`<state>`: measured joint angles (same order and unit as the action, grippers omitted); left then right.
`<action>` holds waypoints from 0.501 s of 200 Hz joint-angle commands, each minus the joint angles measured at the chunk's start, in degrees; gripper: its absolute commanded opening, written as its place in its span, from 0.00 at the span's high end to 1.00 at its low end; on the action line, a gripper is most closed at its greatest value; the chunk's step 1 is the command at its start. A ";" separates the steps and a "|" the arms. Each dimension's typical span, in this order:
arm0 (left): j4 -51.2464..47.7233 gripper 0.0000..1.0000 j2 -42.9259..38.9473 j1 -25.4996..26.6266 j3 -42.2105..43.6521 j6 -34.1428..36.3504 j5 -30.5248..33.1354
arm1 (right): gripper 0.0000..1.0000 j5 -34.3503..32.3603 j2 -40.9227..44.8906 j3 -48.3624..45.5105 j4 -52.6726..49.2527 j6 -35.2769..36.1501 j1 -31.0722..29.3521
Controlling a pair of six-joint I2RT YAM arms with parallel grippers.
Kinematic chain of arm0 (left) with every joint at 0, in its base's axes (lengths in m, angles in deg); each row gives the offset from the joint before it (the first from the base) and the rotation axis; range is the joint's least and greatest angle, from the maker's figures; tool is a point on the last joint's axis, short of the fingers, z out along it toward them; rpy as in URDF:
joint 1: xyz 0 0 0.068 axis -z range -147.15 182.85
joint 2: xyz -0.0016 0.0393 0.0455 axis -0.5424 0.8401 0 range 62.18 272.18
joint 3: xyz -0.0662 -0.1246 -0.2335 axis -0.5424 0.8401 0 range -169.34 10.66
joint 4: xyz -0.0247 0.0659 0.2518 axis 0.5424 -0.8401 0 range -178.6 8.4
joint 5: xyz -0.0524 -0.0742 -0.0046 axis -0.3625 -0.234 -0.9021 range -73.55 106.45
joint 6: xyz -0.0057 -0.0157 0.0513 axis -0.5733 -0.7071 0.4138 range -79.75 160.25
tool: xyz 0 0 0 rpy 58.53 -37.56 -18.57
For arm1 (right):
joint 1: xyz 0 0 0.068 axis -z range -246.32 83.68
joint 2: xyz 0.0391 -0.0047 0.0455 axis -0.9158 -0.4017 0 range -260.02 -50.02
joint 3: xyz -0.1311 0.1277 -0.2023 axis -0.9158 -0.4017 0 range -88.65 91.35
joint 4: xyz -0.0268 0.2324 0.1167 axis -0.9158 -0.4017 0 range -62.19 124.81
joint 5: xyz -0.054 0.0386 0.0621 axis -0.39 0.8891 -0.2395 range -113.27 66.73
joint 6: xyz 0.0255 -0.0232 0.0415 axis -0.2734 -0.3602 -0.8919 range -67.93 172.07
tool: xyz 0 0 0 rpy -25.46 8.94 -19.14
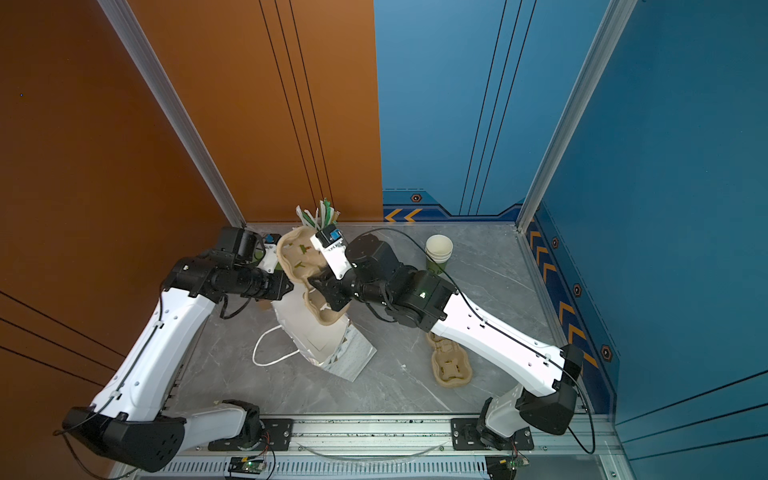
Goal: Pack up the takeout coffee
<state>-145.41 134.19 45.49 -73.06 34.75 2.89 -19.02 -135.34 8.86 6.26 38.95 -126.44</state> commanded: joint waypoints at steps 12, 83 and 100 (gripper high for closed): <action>0.61 0.99 0.68 -0.55 -1.09 -0.66 -1.39 | 0.72 -1.35 1.38 1.77 1.30 -0.44 -0.75; 0.55 0.97 1.82 -0.78 -2.23 -1.45 -2.69 | 0.72 -2.27 -0.58 -2.16 2.77 -1.73 -0.64; 0.59 0.96 1.82 -1.08 -2.45 -1.50 -2.83 | 0.72 -2.54 -0.99 -3.72 3.15 -1.73 -0.34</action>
<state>-145.32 135.87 45.36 -73.89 34.12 1.99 -19.94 -135.36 7.40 7.55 38.12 -126.81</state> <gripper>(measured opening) 0.044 0.297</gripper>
